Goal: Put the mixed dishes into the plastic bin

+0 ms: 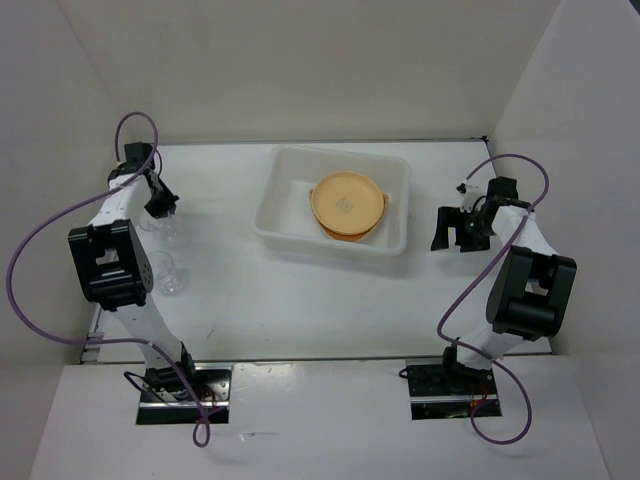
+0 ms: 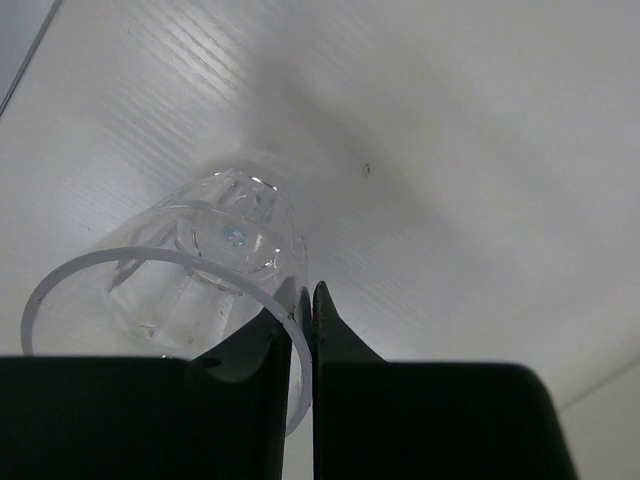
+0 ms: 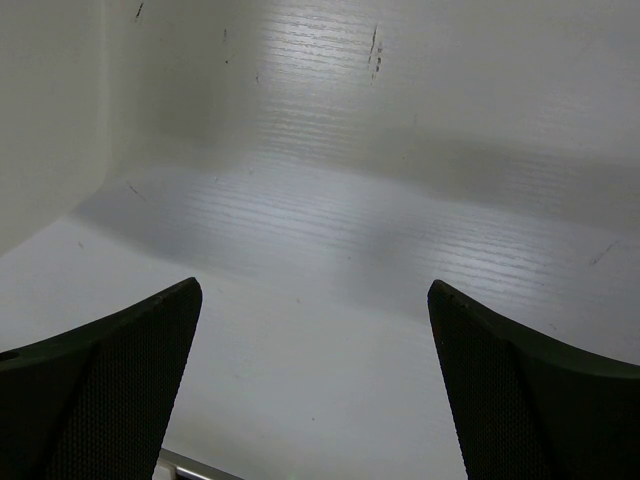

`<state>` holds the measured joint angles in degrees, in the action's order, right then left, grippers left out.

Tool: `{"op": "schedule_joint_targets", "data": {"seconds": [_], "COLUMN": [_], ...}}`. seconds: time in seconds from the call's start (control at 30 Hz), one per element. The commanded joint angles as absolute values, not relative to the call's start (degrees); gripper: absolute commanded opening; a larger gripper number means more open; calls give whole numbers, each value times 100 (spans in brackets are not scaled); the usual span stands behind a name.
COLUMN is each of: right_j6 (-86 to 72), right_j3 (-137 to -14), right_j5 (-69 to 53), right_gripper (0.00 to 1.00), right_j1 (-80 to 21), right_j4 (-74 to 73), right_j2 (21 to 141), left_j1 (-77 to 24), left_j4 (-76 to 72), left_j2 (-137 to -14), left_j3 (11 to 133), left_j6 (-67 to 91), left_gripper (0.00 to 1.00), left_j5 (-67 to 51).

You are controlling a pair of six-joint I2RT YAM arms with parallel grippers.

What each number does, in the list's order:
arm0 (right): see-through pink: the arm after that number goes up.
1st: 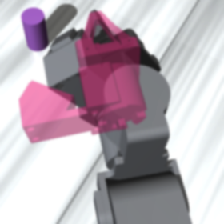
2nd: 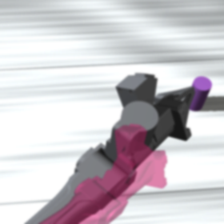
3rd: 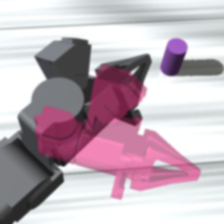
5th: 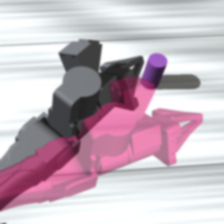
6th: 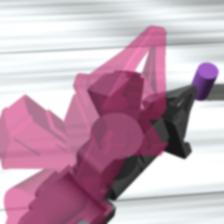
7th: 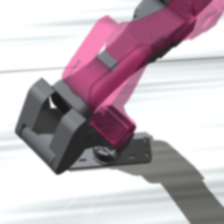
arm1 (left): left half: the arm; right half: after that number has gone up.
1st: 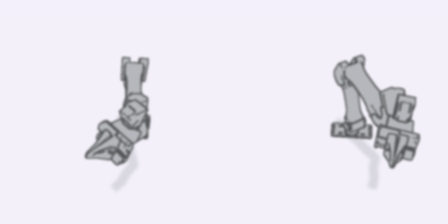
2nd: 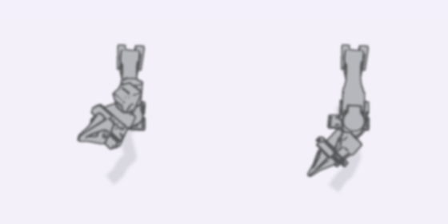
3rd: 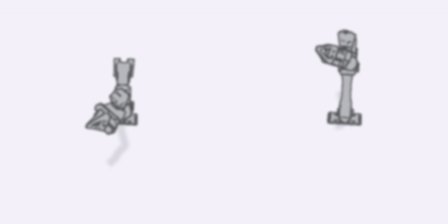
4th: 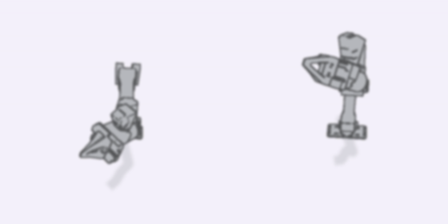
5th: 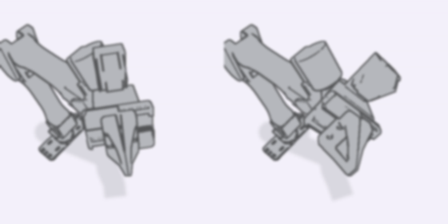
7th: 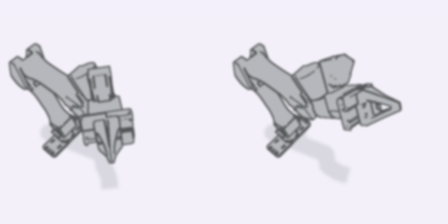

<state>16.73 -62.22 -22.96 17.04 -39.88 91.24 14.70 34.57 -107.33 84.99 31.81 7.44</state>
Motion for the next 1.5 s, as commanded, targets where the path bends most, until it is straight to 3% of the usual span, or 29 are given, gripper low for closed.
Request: {"op": "schedule_joint_targets", "data": {"seconds": [0.0, 0.1, 0.17, 0.3, 0.67, 1.23, 1.37, 1.47], "right_j6": [1652, 1652, 1652, 1652, 1652, 1916, 1916, 1916], "right_j3": [-6231, -6284, -6284, -6284, -6284, -6337, -6337, -6337], "right_j5": [-2320, -2320, -2320, -2268, -2268, -2092, -2092, -2040], "right_gripper": [98, 98, 98, 98, 98, 98, 98, 98], "right_j1": [1705, 1705, 1705, 1705, 1705, 1705, 1705, 1705], "right_j4": [-3946, -3946, -3946, -3946, -3946, -4113, -4113, -4113], "right_j2": [9141, 9141, 9141, 9141, 9141, 9035, 8982, 8982], "left_j1": [1503, 1267, 969, -59, -2047, -2118, -2118, -2118], "left_j4": [2928, 2647, 2067, 3790, 4535, 4588, 4588, 4588], "left_j2": [-9820, -9896, -10254, -11731, -12761, -13825, -13887, -13887], "left_j3": [8973, 9744, 10079, 13111, 13263, 13667, 13605, 13605], "left_j6": [3664, 3832, 3718, 2665, 2101, 2268, 2320, 2320], "left_gripper": [0, 0, 0, 0, 0, 0, 7, 20], "left_j5": [950, 135, -1138, -1627, 316, 457, 387, 387]}}
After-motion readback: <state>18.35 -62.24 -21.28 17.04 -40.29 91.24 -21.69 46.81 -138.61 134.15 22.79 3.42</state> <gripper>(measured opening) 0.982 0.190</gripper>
